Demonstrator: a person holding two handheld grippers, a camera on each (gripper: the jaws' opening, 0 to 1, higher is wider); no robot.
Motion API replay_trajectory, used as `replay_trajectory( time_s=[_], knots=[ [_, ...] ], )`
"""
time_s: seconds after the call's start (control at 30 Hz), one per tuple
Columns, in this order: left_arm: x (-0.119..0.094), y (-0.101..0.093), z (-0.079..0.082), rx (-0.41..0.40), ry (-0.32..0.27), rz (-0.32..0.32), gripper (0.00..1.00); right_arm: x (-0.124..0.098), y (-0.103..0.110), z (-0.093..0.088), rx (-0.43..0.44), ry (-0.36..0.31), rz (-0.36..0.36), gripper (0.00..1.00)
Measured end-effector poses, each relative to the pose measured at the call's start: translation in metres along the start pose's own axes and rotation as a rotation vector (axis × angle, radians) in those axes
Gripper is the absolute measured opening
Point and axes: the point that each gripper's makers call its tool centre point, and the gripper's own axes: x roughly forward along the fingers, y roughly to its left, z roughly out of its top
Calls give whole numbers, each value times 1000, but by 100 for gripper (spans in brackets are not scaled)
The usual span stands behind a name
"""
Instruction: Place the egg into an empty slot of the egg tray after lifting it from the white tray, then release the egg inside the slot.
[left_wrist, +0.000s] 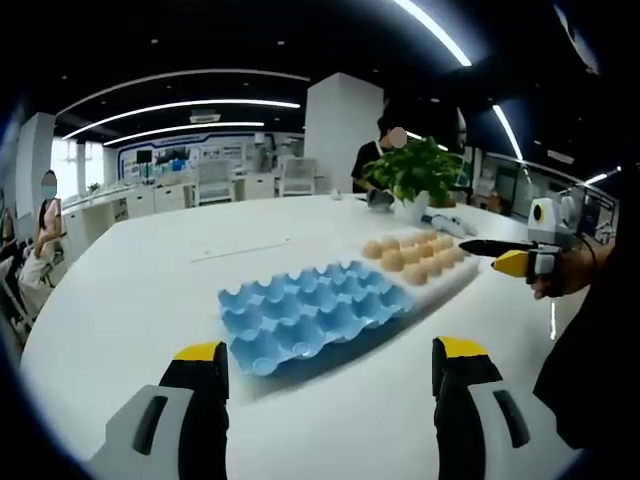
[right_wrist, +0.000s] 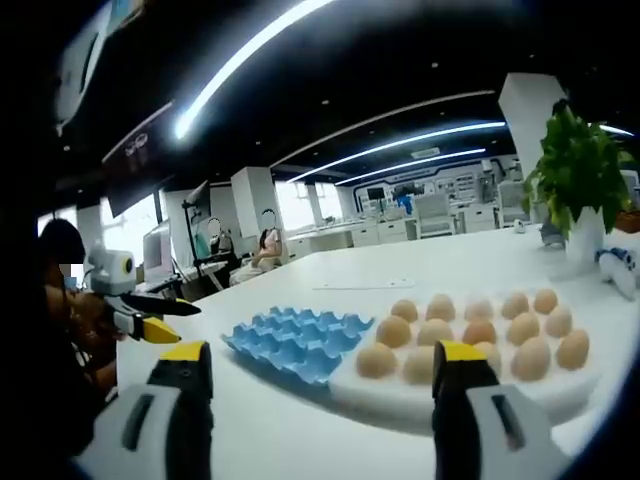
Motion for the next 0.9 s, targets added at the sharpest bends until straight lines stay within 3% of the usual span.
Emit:
replay_trajectory(
  time_s=[0.9],
  knots=[
    [0,-4,0,-9,-1,-22,82,-4,0,0,-13,7,-5,94]
  ],
)
